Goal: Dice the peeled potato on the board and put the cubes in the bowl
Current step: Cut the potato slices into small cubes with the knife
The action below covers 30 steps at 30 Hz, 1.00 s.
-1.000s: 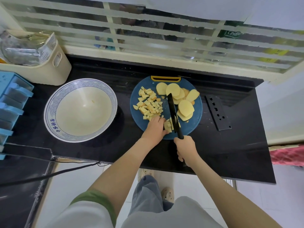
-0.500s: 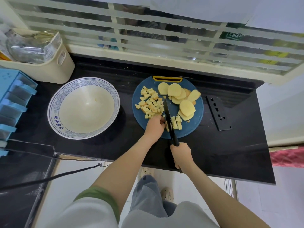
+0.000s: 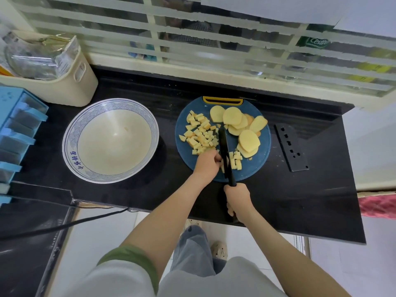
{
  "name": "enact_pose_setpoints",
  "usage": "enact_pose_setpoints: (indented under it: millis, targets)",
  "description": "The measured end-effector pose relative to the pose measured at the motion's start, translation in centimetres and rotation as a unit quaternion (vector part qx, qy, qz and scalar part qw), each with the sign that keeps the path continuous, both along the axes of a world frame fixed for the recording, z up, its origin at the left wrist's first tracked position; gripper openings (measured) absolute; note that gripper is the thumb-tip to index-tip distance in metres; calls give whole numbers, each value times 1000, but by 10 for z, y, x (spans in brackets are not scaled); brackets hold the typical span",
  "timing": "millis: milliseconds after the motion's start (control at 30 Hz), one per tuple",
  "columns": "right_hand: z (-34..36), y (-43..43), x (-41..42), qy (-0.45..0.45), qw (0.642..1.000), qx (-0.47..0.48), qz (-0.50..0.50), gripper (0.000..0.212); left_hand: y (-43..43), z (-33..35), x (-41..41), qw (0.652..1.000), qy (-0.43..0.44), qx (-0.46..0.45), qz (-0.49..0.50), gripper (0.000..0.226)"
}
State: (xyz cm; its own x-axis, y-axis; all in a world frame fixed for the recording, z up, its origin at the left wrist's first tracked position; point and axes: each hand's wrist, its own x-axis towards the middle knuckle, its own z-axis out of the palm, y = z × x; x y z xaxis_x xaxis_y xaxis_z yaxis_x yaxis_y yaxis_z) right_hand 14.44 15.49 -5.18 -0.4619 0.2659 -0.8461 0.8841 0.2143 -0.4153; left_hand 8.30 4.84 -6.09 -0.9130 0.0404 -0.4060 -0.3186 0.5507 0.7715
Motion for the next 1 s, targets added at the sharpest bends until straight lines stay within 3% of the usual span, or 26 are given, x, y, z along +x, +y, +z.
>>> enact_pose_setpoints:
  millis: [100, 233, 333, 400, 500, 567, 600, 667, 733, 867, 1000]
  targets:
    - [3, -2, -15, 8, 999, -41, -35, 15, 0, 0, 0, 1000, 3, 5, -7, 5]
    - [8, 4, -19, 60, 996, -66, 9, 16, 1, 0, 2, 1000, 11, 5, 11, 14]
    - [16, 12, -19, 97, 994, -42, 42, 16, -2, 5, -3, 996, 74, -30, 28, 22]
    - [23, 18, -22, 134, 985, 23, 108, 21, -8, 14, -6, 986, 140, -46, 73, 22]
    - [35, 31, -31, 175, 922, 180, 296, 29, -17, 32, -16, 946, 286, -80, 132, 20]
    - [42, 38, -35, 174, 868, 267, 380, 24, -23, 42, -23, 914, 377, -135, 67, 22]
    - [45, 40, -38, 175, 843, 299, 411, 21, -26, 47, -29, 908, 391, -150, -13, 22]
    - [50, 41, -44, 173, 801, 340, 460, 17, -29, 52, -39, 905, 324, -169, -217, 20]
    - [53, 42, -48, 177, 771, 362, 492, 17, -28, 55, -46, 888, 236, -202, -339, 21]
    - [54, 49, -48, 181, 729, 377, 541, 23, -24, 51, -61, 913, 142, -202, -325, 20]
    - [51, 63, -52, 179, 716, 380, 558, 24, -26, 42, -70, 925, 98, -229, -288, 26]
